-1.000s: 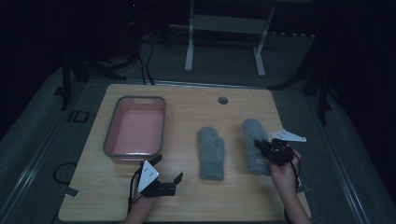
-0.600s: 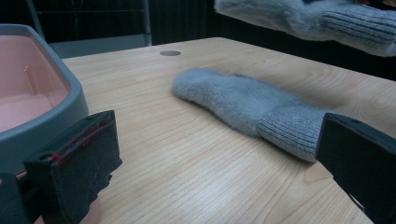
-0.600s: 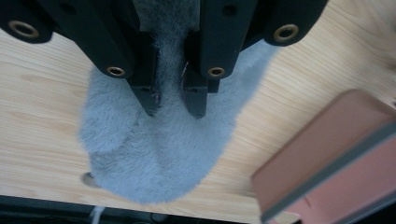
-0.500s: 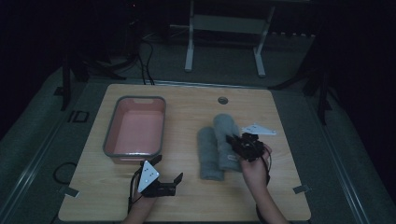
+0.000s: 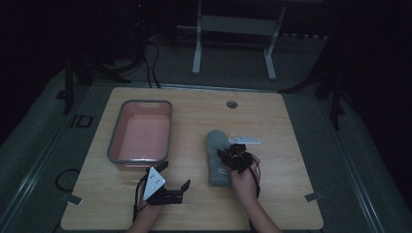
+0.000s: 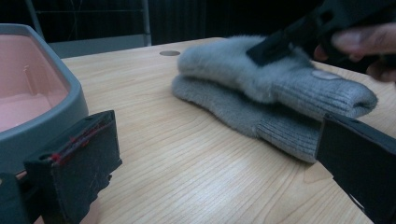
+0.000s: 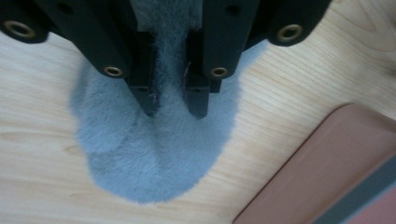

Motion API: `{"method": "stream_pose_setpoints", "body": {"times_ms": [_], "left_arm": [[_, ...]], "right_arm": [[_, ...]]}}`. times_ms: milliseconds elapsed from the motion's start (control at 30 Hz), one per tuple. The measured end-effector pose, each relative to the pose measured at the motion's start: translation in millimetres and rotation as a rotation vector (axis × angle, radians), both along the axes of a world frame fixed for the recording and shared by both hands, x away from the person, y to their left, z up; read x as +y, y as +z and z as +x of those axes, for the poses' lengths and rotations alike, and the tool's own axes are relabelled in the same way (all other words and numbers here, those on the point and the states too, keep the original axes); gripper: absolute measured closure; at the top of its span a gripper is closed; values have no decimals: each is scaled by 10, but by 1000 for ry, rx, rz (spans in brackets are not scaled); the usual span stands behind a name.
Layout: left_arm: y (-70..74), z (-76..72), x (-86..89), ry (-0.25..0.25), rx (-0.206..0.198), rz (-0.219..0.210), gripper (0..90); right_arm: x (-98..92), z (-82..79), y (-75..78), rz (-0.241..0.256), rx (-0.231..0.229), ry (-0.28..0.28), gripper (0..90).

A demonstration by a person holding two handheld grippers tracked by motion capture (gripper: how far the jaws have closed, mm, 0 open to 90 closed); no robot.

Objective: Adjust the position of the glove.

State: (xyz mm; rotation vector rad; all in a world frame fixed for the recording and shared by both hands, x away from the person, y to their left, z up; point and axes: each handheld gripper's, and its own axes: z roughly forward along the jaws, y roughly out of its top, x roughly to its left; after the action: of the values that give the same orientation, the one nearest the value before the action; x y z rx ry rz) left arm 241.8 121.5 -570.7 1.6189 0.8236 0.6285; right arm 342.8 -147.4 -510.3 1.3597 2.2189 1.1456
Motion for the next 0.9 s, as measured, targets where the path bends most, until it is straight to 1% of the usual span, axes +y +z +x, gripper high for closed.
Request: {"method": "stream_pose_setpoints", "body": {"times_ms": [67, 133, 200, 233, 300, 367, 433, 467, 500, 533, 567, 600, 633, 667, 700, 767, 800, 833, 867, 900], "left_arm": [[0, 1, -1, 3, 1, 0, 3], [0, 4, 0, 1, 4, -2, 3], [0, 7, 2, 1, 8, -6, 3], [0, 8, 4, 1, 9, -6, 3], [0, 8, 3, 0, 7, -6, 3], [1, 9, 2, -2, 6, -3, 3], [2, 10, -1, -3, 9, 0, 3], [2, 11, -2, -4, 10, 0, 3], [2, 11, -2, -4, 10, -1, 3], [2, 11, -1, -5, 10, -1, 3], [3, 12, -1, -6, 11, 1, 3], [3, 11, -2, -6, 12, 3, 3], [3, 10, -3, -5, 9, 6, 3], [3, 6, -9, -6, 6, 11, 3], [4, 3, -15, -7, 4, 20, 3], [5, -2, -31, -10, 0, 29, 3], [7, -1, -42, -13, 1, 40, 3], [7, -1, -42, -13, 1, 40, 3], [8, 0, -48, -12, 3, 45, 3], [9, 1, -54, -10, 5, 48, 3]], "right_arm": [[35, 24, -87, -23, 17, 12, 728], [45, 44, -159, -18, 39, 24, 671], [33, 47, -184, -14, 35, 22, 625], [26, 49, -187, -11, 36, 24, 601], [25, 49, -167, -12, 29, 44, 561], [20, 40, -122, -8, 16, 63, 528], [15, 37, -75, -14, 7, 90, 469], [13, 32, -57, -11, -4, 98, 427], [2, 21, -22, -5, -25, 113, 377], [-10, 5, 6, 9, -47, 124, 303], [-22, -11, 36, 11, -66, 134, 205], [-35, -25, 67, 6, -57, 158, 132], [-52, -33, 93, 12, -60, 183, 129], [-69, -43, 112, 6, -63, 202, 127], [-98, -61, 139, -16, -57, 222, 110], [-160, -79, 158, -6, -90, 246, 111], [-214, -84, 162, -4, -117, 238, 111], [-214, -84, 162, -4, -117, 238, 111], [-278, -83, 166, -13, -135, 239, 111], [-316, -77, 165, -10, -140, 236, 111]]}}
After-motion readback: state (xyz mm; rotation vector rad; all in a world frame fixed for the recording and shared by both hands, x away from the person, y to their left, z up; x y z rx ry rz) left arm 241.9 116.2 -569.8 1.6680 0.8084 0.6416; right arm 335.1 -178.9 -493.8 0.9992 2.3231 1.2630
